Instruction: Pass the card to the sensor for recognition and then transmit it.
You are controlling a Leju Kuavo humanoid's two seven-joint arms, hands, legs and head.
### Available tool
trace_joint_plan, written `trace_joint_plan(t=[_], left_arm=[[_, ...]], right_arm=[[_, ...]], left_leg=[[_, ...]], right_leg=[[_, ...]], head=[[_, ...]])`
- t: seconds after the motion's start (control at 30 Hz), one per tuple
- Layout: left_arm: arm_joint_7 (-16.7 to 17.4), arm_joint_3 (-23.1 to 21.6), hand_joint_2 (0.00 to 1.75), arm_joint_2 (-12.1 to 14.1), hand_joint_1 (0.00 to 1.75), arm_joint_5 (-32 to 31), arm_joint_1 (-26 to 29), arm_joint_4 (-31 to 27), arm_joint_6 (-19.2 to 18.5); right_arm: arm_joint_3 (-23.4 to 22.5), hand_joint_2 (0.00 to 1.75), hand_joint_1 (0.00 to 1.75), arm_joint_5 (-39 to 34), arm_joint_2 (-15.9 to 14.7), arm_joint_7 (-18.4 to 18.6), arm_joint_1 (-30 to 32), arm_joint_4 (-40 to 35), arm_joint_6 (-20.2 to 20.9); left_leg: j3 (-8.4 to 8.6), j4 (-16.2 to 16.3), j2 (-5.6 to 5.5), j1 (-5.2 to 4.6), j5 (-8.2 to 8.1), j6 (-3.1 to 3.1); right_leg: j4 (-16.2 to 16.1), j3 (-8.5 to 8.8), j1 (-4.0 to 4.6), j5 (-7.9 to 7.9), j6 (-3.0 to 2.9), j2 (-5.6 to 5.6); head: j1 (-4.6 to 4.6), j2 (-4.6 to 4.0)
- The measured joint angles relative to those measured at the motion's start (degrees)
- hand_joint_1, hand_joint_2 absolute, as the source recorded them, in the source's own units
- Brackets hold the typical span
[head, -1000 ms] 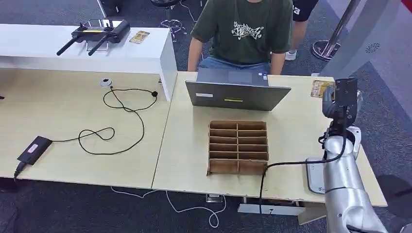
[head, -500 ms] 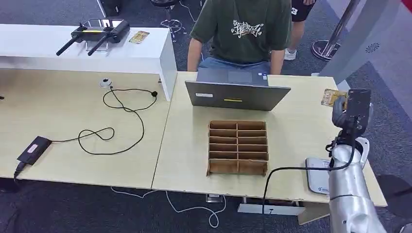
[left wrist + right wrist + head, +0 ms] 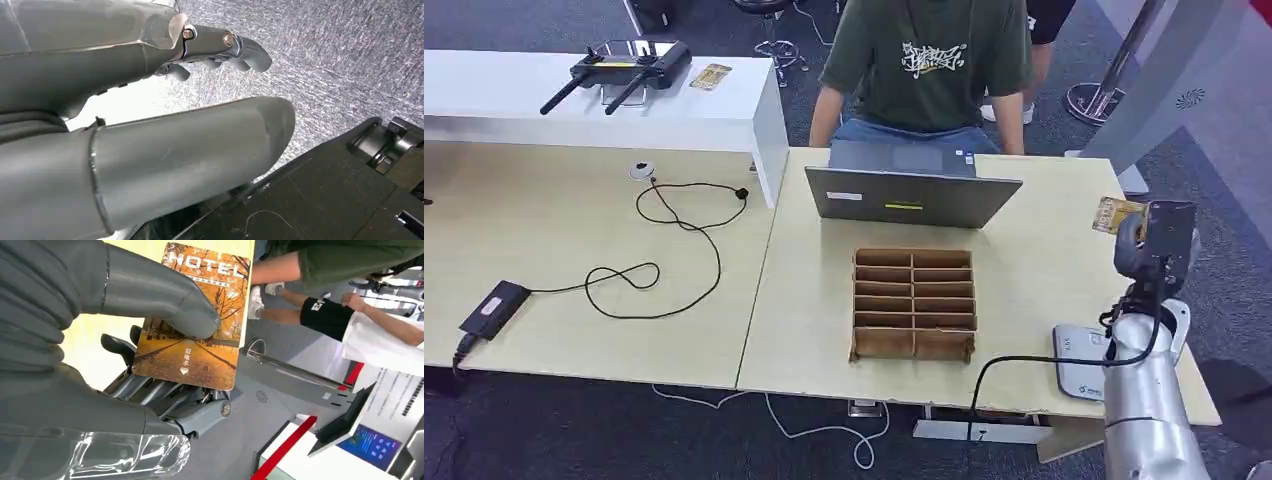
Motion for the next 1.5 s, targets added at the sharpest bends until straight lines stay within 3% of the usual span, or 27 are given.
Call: trace_joint_plan(t=[1.03,1.5], left_arm=[[-0.5,0.0,0.00,0.0,0.00,-0.6,0.4,0.0,2.0],[-1.1,0.4,0.00,0.0,0.00,0.0,0.5,0.0,2.8]], right_arm=[[-3.4,1.75,1.75,0.7,-1.6,1.0,1.8,-1.4,0.1],[-5.9,1.75,1.75,-0.1,-1.9,1.0,6.0,-4.7,1.1]], left_leg=[[0.00,0.0,-0.01,0.00,-0.01,0.02],[-0.01,0.0,-0.01,0.00,-0.02,0.02]], right_leg=[[0.0,0.00,0.00,0.00,0.00,-0.01],[0.0,0.00,0.00,0.00,0.00,-0.01]], head=[[-0.02,0.00],[0.00,0.00]])
